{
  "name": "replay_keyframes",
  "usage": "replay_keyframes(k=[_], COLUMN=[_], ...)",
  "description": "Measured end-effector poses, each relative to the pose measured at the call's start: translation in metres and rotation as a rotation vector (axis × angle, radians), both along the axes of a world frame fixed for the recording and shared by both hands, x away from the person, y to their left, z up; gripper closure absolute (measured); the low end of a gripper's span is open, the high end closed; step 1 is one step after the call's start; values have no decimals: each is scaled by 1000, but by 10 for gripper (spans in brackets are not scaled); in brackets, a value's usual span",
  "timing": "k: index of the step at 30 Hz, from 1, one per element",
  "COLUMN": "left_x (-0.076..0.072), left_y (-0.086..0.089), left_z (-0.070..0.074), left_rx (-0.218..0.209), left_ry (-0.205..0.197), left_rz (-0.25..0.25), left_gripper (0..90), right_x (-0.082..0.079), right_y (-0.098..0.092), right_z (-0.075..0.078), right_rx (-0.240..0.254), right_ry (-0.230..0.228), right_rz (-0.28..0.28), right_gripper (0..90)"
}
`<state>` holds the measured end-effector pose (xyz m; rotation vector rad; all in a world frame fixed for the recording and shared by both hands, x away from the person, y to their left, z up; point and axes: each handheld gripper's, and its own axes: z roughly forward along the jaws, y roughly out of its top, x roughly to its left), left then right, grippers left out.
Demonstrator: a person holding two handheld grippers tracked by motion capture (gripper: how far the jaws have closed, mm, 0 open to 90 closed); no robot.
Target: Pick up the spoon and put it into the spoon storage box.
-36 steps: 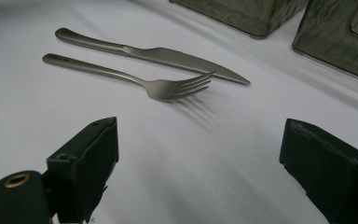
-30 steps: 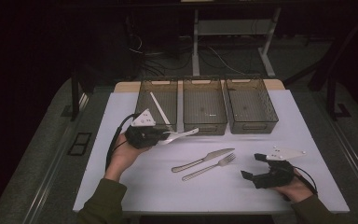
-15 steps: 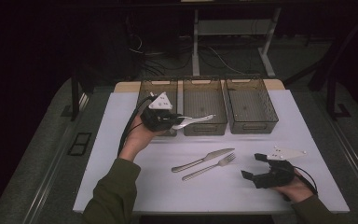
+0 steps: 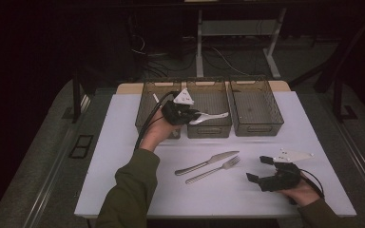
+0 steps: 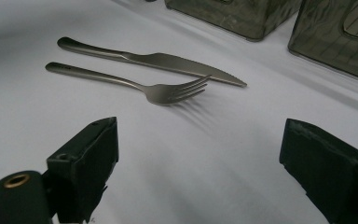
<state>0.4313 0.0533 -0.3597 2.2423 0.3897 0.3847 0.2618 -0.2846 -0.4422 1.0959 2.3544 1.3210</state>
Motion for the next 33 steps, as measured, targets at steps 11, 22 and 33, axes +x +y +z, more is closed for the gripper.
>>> replay_keyframes(k=[11, 22, 33], left_x=[11, 9, -7], left_y=[-14, -10, 4], left_z=[-18, -12, 6], left_rx=[85, -21, -155], left_ry=[22, 32, 114], left_rz=[-2, 19, 37], left_gripper=[808, 650, 412], right_x=[0, 0, 0], right_y=[-1, -1, -1], right_z=[0, 0, 0], right_rx=[2, 2, 1], right_ry=[-2, -2, -1], right_rz=[2, 2, 2], right_gripper=[117, 117, 117])
